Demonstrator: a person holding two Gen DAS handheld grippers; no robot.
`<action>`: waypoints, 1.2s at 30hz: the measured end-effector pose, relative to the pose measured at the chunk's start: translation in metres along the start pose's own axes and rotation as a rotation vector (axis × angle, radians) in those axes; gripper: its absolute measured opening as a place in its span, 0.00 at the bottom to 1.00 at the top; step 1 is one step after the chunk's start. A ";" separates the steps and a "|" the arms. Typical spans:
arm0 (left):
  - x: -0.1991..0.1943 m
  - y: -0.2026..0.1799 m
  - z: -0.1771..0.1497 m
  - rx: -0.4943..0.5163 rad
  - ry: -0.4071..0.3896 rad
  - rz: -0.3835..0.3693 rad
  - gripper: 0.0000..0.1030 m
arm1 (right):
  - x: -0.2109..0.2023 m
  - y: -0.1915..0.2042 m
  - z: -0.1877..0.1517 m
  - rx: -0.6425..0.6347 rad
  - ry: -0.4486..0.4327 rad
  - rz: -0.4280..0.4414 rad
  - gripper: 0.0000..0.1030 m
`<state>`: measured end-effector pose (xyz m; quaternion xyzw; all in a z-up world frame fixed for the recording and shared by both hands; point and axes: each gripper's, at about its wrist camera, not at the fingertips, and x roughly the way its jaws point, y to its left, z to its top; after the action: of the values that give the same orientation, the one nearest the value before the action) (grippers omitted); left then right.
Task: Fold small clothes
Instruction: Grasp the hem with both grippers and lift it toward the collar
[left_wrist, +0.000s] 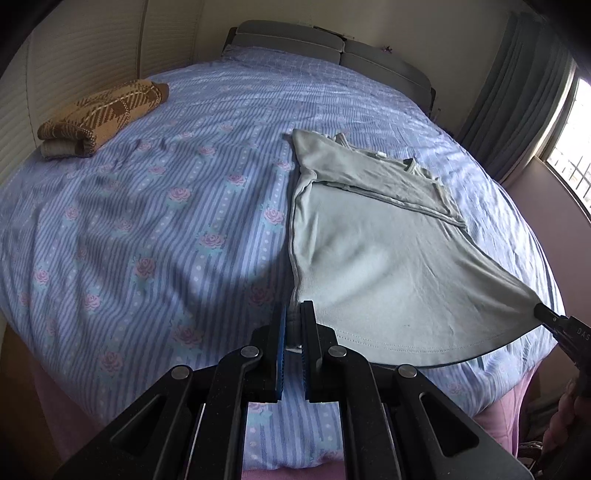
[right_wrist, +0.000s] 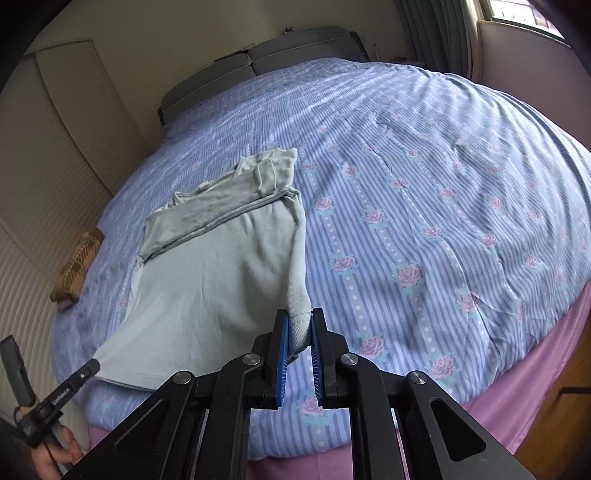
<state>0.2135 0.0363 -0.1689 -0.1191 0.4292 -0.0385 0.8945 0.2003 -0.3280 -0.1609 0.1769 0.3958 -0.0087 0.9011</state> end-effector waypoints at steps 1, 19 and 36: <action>-0.002 0.001 0.007 -0.014 -0.011 -0.008 0.09 | -0.003 0.002 0.006 0.000 -0.017 0.005 0.12; 0.062 -0.021 0.165 -0.066 -0.174 -0.011 0.09 | 0.047 0.029 0.139 0.036 -0.188 -0.001 0.12; 0.196 -0.013 0.213 -0.075 -0.108 0.054 0.09 | 0.199 0.027 0.198 0.038 -0.065 -0.026 0.12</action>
<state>0.5028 0.0281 -0.1861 -0.1426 0.3843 0.0081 0.9121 0.4817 -0.3426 -0.1720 0.1886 0.3685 -0.0338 0.9097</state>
